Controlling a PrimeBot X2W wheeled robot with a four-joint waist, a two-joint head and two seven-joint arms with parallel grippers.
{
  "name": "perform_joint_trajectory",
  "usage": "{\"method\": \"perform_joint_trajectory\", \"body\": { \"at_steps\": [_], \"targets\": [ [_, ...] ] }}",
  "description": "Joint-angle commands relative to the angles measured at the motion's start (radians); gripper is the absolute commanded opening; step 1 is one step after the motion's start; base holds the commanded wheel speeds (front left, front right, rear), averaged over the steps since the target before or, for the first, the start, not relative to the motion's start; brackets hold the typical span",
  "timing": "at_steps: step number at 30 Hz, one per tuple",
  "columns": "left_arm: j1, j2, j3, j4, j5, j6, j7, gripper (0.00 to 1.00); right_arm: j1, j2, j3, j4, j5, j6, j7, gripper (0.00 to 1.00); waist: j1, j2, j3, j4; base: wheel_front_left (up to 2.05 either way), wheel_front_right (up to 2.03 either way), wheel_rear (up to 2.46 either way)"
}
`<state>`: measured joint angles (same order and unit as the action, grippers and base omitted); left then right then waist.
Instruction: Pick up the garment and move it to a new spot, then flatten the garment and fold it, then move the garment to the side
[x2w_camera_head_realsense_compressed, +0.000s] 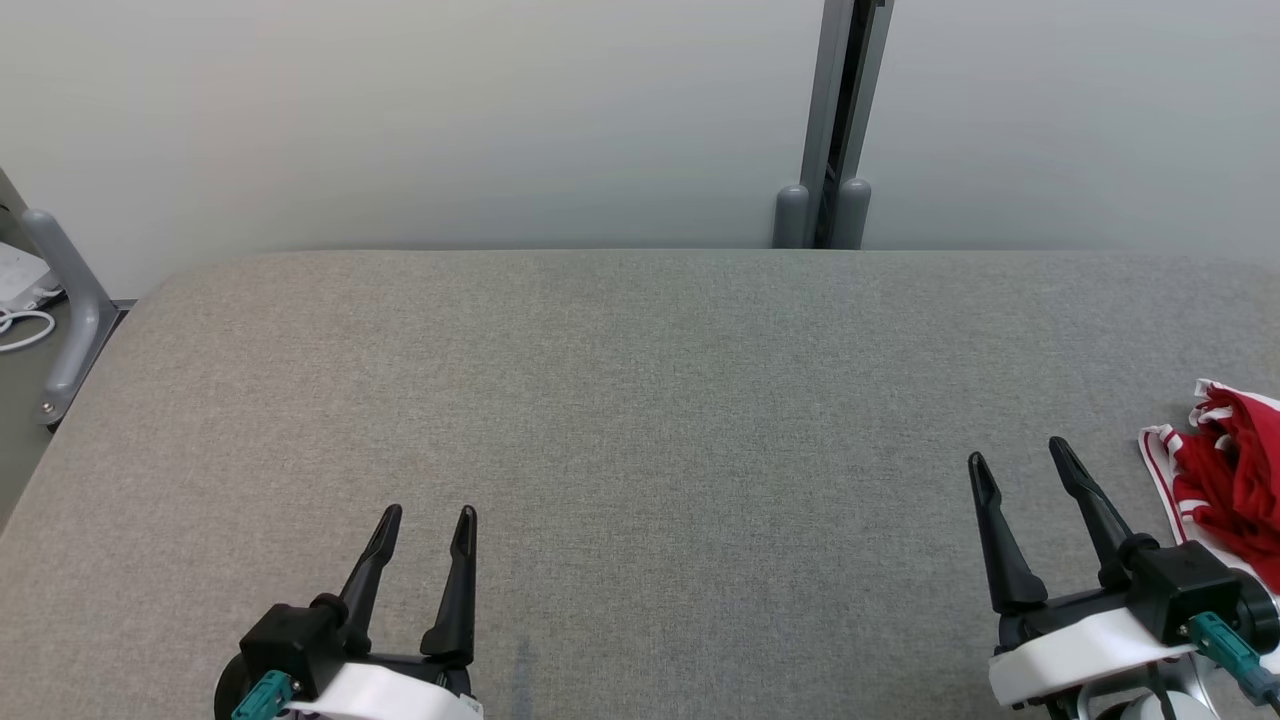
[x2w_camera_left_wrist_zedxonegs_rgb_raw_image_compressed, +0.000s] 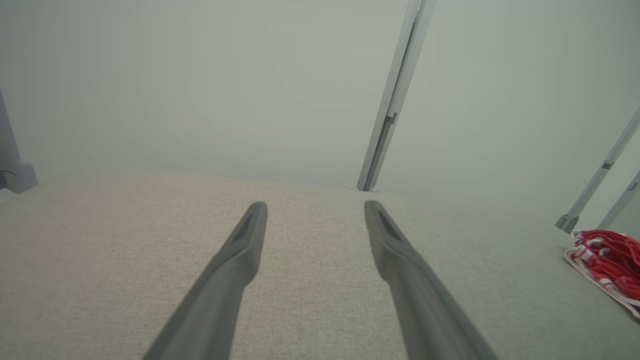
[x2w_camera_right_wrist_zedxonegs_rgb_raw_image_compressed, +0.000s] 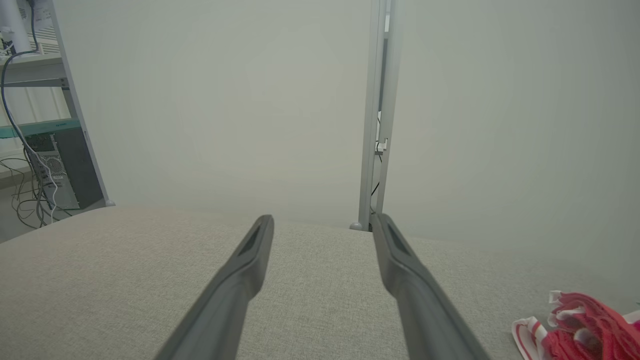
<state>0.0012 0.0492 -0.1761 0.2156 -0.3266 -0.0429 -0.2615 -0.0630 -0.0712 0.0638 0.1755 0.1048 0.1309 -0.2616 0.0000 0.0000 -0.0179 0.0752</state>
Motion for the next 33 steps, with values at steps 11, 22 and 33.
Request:
{"method": "perform_joint_trajectory", "body": {
  "at_steps": [11, 22, 33],
  "targets": [
    [-0.004, 0.004, 0.019, 0.021, -0.056, -0.024, -0.004, 1.0, -0.002, -0.006, 0.008, 0.002, -0.01, 0.0, -0.005, 1.0, 0.0, 0.0, 0.0, 0.0, 0.0, 0.0, 0.0],
    [0.016, -0.003, 0.014, 0.05, -0.075, -0.027, 0.004, 0.0, 0.012, 0.001, 0.019, 0.026, 0.003, 0.0, 0.003, 0.0, 0.0, 0.0, -0.002, 0.0, 0.0, 0.0, 0.0],
    [0.002, -0.004, 0.015, 0.076, -0.231, -0.034, 0.033, 0.0, 0.021, 0.007, -0.039, 0.047, 0.187, 0.0, 0.074, 0.0, 0.0, 0.0, 0.0, -0.006, 0.0, 0.0, 0.0]
  ]
}}
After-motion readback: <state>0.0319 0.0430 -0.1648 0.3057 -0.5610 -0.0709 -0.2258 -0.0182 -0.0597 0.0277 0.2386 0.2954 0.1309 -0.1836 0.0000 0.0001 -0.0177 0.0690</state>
